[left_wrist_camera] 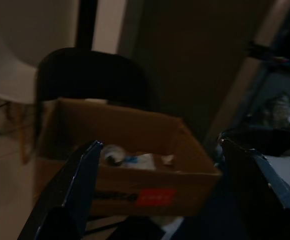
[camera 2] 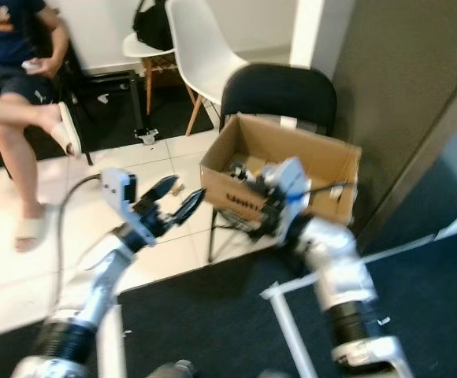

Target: Picking trash to rubbish bin

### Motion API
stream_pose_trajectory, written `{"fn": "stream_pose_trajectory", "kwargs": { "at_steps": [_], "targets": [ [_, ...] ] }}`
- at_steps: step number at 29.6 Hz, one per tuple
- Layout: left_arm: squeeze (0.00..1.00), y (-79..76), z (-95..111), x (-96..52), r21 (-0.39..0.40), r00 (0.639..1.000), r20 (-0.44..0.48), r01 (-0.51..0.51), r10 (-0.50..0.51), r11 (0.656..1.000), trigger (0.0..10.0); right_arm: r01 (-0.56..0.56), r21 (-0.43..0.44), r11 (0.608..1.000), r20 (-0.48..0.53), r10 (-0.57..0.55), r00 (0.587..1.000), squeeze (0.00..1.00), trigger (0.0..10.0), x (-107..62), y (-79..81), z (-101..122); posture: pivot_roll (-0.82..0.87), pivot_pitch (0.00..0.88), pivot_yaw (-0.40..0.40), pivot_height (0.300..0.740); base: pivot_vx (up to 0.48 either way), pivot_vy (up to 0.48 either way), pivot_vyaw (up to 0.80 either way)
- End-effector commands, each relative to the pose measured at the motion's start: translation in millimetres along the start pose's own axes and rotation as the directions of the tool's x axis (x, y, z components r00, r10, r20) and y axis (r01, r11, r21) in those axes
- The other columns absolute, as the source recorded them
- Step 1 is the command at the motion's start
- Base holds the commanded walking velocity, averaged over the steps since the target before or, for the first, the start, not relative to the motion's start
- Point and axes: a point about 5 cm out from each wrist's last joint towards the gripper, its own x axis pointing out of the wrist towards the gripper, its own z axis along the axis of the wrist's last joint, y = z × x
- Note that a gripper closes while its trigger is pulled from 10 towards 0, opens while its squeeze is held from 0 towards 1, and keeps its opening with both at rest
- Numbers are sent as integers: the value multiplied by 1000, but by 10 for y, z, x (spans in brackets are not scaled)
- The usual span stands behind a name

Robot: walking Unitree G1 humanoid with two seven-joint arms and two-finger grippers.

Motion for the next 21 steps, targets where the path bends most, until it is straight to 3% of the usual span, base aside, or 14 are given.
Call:
{"fn": "stream_pose_trajectory", "kwargs": {
  "at_steps": [1,21],
  "targets": [
    [0,19,-22,0,6,1000,-8,0,0,1000,10000,-7,-12,1000,-3,7,1000,0,10000,-7,-22,8,36,0,-25,740,0,0,725],
    [0,20,-13,82,9,999,3,50,-50,999,10000,-45,-19,999,-3,45,999,0,10000,19,-20,3,32,0,-22,740,0,0,725]
  ]
}}
